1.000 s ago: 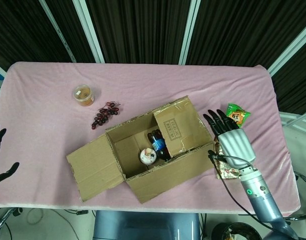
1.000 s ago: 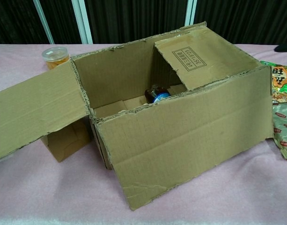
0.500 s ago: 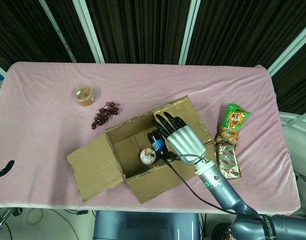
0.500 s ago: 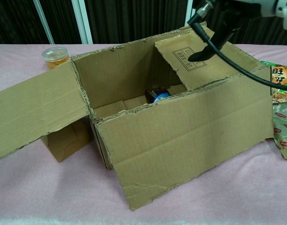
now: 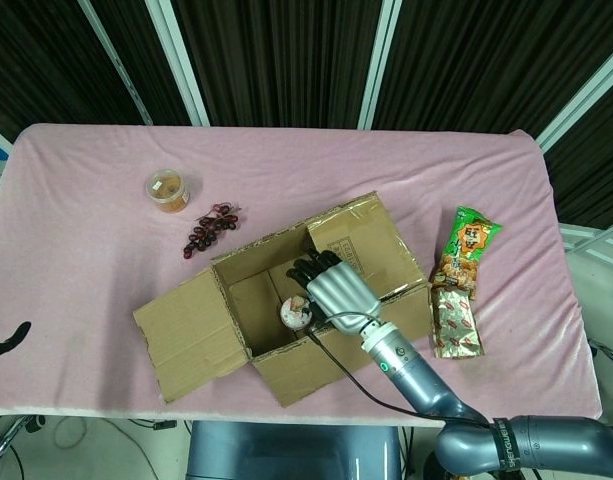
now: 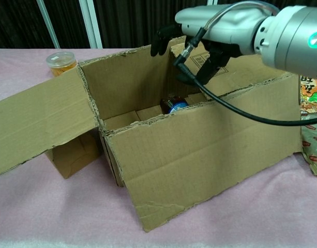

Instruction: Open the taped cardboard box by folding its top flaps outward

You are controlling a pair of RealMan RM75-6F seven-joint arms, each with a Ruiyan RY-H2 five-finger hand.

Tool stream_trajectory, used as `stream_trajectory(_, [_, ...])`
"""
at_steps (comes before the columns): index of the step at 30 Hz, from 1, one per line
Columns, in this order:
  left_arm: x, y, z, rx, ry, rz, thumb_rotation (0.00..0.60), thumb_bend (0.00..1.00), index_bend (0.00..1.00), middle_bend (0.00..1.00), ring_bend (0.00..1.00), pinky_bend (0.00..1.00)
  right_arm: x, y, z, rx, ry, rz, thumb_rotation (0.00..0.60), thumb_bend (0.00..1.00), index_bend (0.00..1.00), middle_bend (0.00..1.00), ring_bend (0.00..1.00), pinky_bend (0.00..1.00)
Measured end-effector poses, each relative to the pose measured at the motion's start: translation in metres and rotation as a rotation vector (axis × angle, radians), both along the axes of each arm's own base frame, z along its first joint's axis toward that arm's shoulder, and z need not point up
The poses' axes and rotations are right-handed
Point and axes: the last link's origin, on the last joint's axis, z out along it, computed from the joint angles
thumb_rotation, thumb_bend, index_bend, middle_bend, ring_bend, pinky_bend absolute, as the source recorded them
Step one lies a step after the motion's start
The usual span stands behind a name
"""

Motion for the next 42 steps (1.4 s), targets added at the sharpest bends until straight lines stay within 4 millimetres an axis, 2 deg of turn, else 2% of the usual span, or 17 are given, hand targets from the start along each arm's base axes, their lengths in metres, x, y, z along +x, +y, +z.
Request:
stream_trajectory(4, [-0.001, 0.0, 0.0, -0.001, -0.004, 0.002, 0.6, 0.17, 0.0, 0.0, 0.0, 0.01, 0.005, 0.0, -0.016, 0.044, -0.012, -0.022, 0.6, 0.71, 0.31, 0.29, 0.16, 0.27])
stream_trajectory(10, [-0.002, 0.001, 0.003, 0.005, -0.021, 0.009, 0.6, 0.17, 0.0, 0.0, 0.0, 0.01, 0.012, -0.003, -0.029, 0.078, 0.03, 0.0, 0.6, 0.77, 0.33, 0.3, 0.16, 0.27])
stream_trajectory(16, [-0.003, 0.002, 0.002, -0.007, -0.028, 0.015, 0.6, 0.17, 0.0, 0.0, 0.0, 0.01, 0.014, -0.006, -0.033, 0.096, 0.139, 0.088, 0.6, 0.78, 0.38, 0.36, 0.16, 0.27])
stream_trajectory(25, [-0.003, 0.002, 0.002, -0.012, -0.034, 0.02, 0.6, 0.18, 0.0, 0.0, 0.0, 0.01, 0.02, -0.023, -0.024, 0.026, 0.427, 0.308, 0.6, 0.79, 0.41, 0.39, 0.16, 0.26])
stream_trajectory(32, [-0.004, 0.003, 0.004, 0.0, -0.034, 0.028, 0.6, 0.18, 0.0, 0.0, 0.0, 0.01, 0.012, -0.026, -0.022, 0.019, 0.542, 0.326, 0.6, 0.79, 0.45, 0.42, 0.16, 0.26])
stream_trajectory(42, [-0.003, 0.003, 0.004, -0.002, -0.033, 0.024, 0.6, 0.18, 0.0, 0.0, 0.0, 0.01, 0.003, -0.025, -0.024, 0.027, 0.608, 0.326, 0.6, 0.8, 0.47, 0.46, 0.16, 0.26])
